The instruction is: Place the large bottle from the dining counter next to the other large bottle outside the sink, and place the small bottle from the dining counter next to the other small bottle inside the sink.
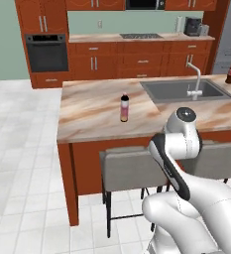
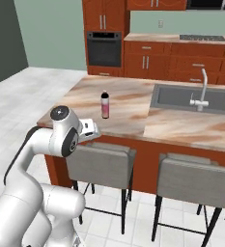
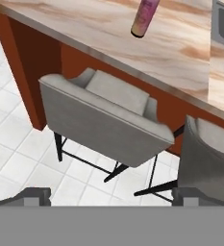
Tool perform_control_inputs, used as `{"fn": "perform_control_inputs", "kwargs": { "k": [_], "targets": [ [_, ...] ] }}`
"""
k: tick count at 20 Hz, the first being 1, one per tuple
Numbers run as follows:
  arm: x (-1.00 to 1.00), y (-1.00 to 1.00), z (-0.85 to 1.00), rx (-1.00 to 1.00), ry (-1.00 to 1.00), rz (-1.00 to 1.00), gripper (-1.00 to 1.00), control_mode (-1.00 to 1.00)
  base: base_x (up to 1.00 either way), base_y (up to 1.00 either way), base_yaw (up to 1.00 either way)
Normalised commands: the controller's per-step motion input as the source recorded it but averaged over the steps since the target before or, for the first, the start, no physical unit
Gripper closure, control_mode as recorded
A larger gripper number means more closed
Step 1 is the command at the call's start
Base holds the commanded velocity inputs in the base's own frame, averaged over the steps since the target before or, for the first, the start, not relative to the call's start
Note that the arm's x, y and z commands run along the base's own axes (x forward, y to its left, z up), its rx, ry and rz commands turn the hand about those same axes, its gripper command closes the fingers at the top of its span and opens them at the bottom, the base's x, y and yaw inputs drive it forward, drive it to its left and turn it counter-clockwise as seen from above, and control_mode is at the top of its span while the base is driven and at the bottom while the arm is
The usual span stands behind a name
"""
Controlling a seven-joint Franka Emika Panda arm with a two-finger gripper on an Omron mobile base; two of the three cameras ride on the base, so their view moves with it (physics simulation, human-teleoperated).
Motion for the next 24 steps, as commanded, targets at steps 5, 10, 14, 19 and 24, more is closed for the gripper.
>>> {"fn": "perform_control_inputs", "kwargs": {
  "k": [5,10,14,19,24],
  "targets": [
    [0.00,0.00,0.00,0.00,0.00,0.00,-1.00,1.00,0.34,-0.09,0.00],
    [0.00,0.00,0.00,0.00,0.00,0.00,-1.00,1.00,0.34,-0.07,0.00],
    [0.00,0.00,0.00,0.00,0.00,0.00,-1.00,1.00,0.34,-0.07,0.00],
    [0.00,0.00,0.00,0.00,0.00,0.00,-1.00,1.00,0.37,-0.07,0.00],
    [0.00,0.00,0.00,0.00,0.00,0.00,-1.00,1.00,0.37,-0.07,0.00]
  ]
}}
